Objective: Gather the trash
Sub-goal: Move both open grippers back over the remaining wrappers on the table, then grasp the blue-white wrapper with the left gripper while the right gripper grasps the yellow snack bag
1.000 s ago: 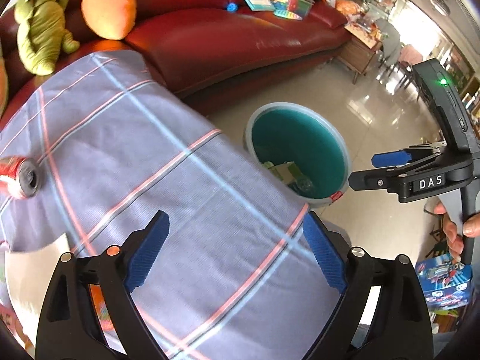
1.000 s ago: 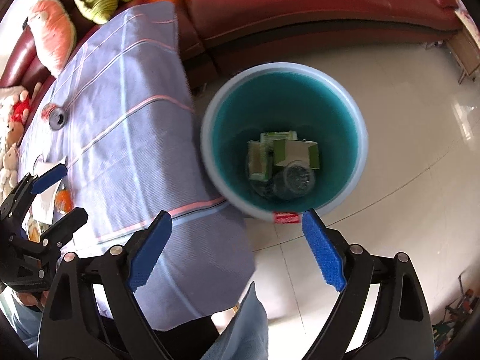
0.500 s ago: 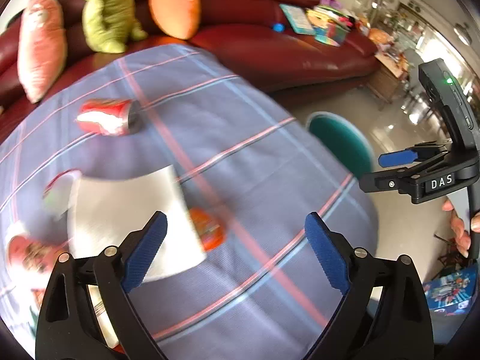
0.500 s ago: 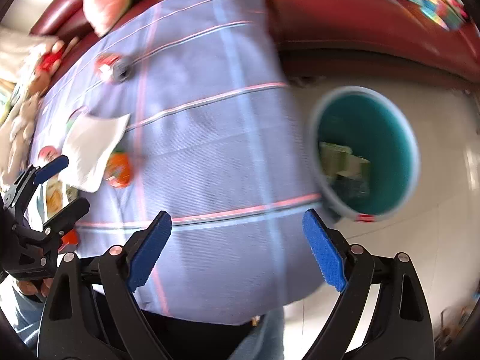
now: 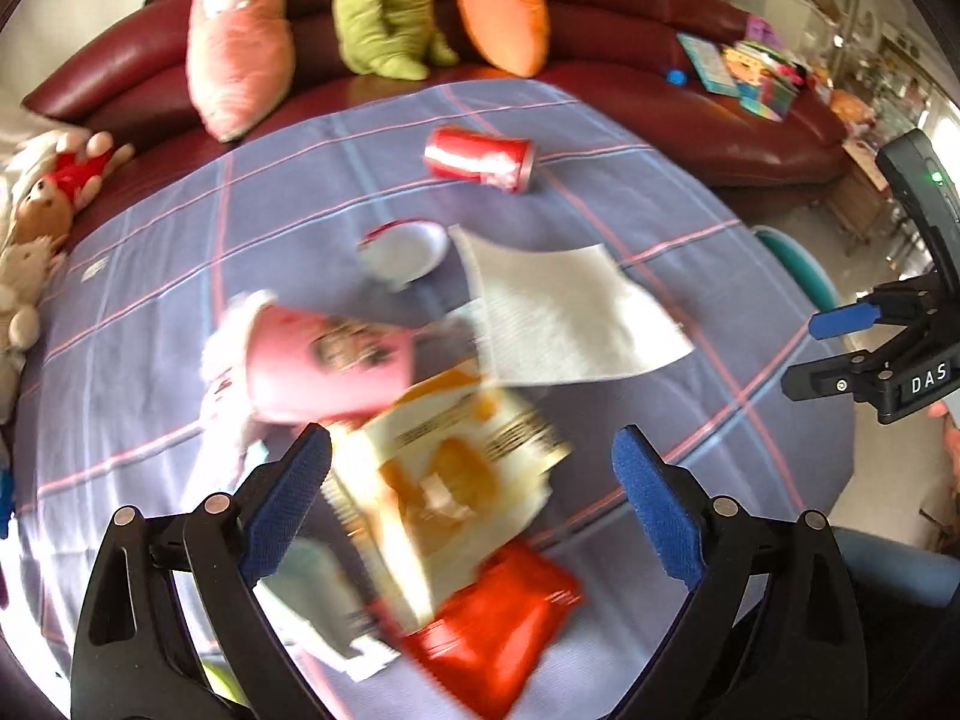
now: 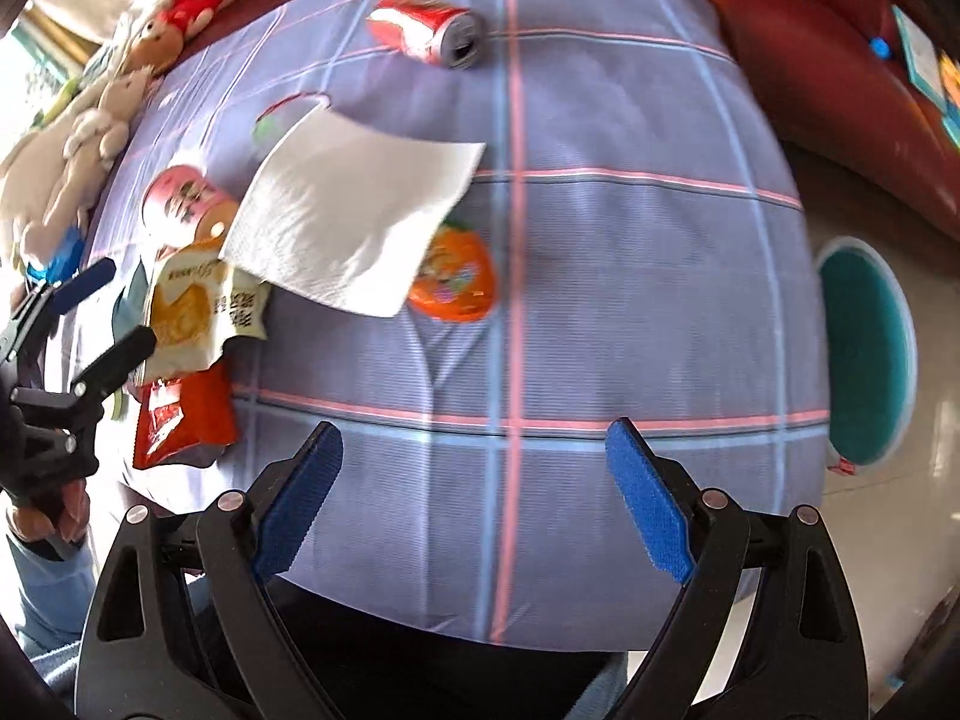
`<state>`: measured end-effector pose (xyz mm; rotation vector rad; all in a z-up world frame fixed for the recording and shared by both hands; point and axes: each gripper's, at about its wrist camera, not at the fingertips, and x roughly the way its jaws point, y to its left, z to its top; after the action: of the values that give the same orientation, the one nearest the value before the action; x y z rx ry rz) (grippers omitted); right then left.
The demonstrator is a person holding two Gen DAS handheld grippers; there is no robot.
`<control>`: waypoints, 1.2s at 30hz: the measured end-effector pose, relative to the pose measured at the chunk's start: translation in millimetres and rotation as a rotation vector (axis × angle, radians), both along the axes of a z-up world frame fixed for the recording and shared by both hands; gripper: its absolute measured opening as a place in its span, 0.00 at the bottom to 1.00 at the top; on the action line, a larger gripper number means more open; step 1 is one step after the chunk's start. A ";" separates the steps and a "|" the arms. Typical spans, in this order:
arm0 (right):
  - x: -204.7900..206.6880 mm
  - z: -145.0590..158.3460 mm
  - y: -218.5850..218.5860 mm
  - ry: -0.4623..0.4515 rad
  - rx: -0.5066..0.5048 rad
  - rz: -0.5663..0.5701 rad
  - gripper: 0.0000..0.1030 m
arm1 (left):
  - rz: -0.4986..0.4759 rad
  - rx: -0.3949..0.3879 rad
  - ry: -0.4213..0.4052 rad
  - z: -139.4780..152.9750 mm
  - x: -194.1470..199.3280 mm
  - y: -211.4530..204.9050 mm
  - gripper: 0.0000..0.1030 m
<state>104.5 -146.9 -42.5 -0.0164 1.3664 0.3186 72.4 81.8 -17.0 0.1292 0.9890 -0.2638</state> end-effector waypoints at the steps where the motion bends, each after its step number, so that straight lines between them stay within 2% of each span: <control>1: 0.7 -0.5 6.6 0.000 -0.011 0.010 0.83 | 0.012 0.007 -0.004 0.0 -2.4 8.3 0.92; 7: 1.8 -2.4 35.1 0.007 -0.035 0.038 0.83 | 0.083 0.022 -0.007 -3.9 -14.5 51.0 0.92; 12: -0.6 -7.7 58.5 0.021 -0.048 0.082 0.83 | 0.162 0.009 0.052 -25.4 -17.2 90.0 0.92; 20: 6.4 -10.4 95.2 0.032 -0.046 0.115 0.83 | 0.199 -0.036 0.117 -54.1 -17.0 107.2 0.91; 21: 8.0 -10.0 99.2 0.031 -0.043 0.118 0.83 | 0.201 -0.039 0.118 -55.9 -17.9 107.1 0.89; 22: 10.1 -9.9 105.5 0.032 -0.034 0.123 0.83 | 0.199 -0.047 0.123 -58.6 -18.5 107.1 0.73; 23: 11.2 -10.1 108.7 0.033 -0.029 0.124 0.83 | 0.192 -0.064 0.139 -62.2 -19.2 106.4 0.52; 24: 12.7 -10.7 112.9 0.034 -0.023 0.124 0.83 | 0.187 -0.081 0.157 -65.2 -18.8 106.7 0.42; 25: 14.6 -11.6 117.8 0.037 -0.012 0.122 0.83 | 0.190 -0.084 0.159 -67.1 -19.6 106.8 0.38; 32: 21.3 -22.4 152.0 0.074 0.055 0.125 0.83 | 0.123 -0.138 0.151 -69.2 -26.0 89.8 0.34; 36: 27.7 -32.0 158.4 0.081 0.053 0.115 0.83 | 0.104 -0.211 0.154 -70.9 -25.8 82.8 0.34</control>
<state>132.3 11.5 -74.6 -0.0387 1.4401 0.4561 46.7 164.6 -87.9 -0.1363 1.1101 -0.2845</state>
